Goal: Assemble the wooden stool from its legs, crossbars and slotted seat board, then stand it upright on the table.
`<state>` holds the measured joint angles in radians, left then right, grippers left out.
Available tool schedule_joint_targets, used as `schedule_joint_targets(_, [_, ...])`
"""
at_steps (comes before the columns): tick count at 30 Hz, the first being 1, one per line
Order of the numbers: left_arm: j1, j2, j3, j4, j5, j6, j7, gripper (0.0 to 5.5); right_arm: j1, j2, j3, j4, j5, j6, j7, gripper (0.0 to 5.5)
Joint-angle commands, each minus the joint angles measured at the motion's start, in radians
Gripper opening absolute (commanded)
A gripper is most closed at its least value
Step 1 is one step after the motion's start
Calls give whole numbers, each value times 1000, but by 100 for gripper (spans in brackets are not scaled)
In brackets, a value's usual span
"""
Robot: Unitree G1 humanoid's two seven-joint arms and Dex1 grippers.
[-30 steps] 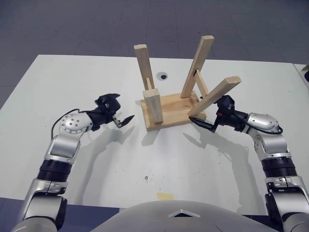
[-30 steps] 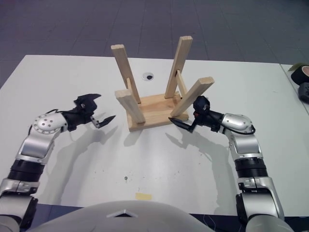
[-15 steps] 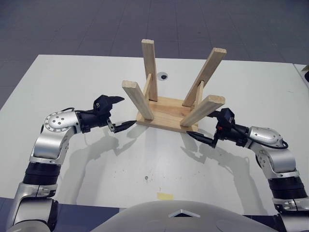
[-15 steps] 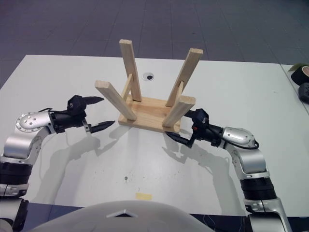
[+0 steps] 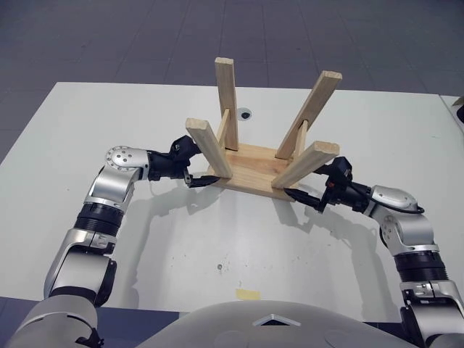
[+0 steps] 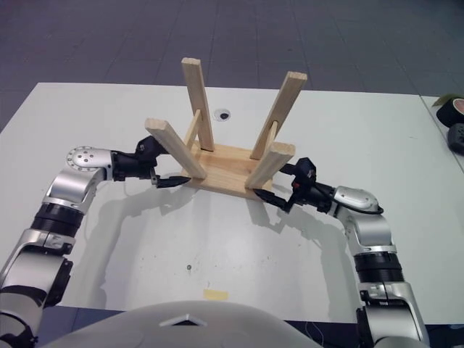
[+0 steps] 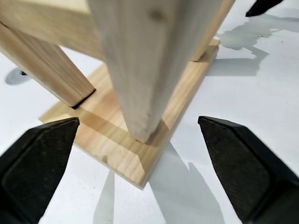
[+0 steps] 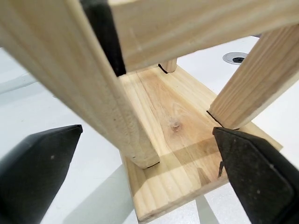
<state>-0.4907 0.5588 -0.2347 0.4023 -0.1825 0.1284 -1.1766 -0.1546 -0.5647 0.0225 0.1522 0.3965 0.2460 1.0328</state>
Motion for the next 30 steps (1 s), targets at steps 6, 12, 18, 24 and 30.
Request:
schedule_joint_targets(6, [-47,-55,20,-28,-39,77,-27,309,-53,25,51,56,-17,12,68,367])
schedule_joint_targets(12, [61,-10,19,-207,-76,175,-55,213,-22,-5,44,45,15,85,122,274])
schedule_joint_targets(18, [180,9,93,-472,-253,440,-6,143,67,-59,-25,-119,226,362,194,216])
schedule_joint_targets(24, [263,9,224,-665,-480,762,132,135,145,-26,-201,-263,531,666,83,190])
schedule_joint_targets(30, [207,-145,477,-739,-710,1191,528,133,174,180,-350,-374,716,731,-346,204])
